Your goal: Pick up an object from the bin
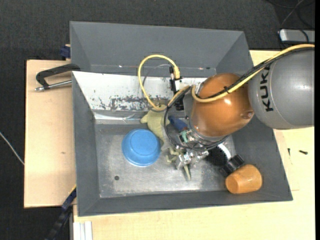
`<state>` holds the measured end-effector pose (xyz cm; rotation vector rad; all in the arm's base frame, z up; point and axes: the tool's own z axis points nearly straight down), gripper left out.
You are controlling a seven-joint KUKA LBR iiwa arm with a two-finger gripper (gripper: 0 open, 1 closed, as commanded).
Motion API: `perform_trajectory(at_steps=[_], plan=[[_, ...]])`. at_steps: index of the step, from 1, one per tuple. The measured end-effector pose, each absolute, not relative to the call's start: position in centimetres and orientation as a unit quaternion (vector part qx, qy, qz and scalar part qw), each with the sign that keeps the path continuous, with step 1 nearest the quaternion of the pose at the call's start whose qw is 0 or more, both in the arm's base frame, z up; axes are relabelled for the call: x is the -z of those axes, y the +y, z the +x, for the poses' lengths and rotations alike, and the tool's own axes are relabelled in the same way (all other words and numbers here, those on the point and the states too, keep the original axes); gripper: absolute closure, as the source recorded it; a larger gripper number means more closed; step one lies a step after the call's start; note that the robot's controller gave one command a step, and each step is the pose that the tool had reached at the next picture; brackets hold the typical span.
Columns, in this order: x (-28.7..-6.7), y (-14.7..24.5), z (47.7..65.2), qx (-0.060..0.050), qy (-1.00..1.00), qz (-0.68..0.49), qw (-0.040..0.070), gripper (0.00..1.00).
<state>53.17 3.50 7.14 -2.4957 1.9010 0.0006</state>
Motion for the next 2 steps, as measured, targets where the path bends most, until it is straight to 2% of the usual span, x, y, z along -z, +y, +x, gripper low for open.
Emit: perform_trajectory(at_steps=[1, 2], plan=[[-20.0, 5.4, 53.8, 0.003, 0.592, -0.806, 0.005, 1.0], [-21.6, 7.1, 53.3, 0.001, 0.384, -0.924, 0.003, 1.0]])
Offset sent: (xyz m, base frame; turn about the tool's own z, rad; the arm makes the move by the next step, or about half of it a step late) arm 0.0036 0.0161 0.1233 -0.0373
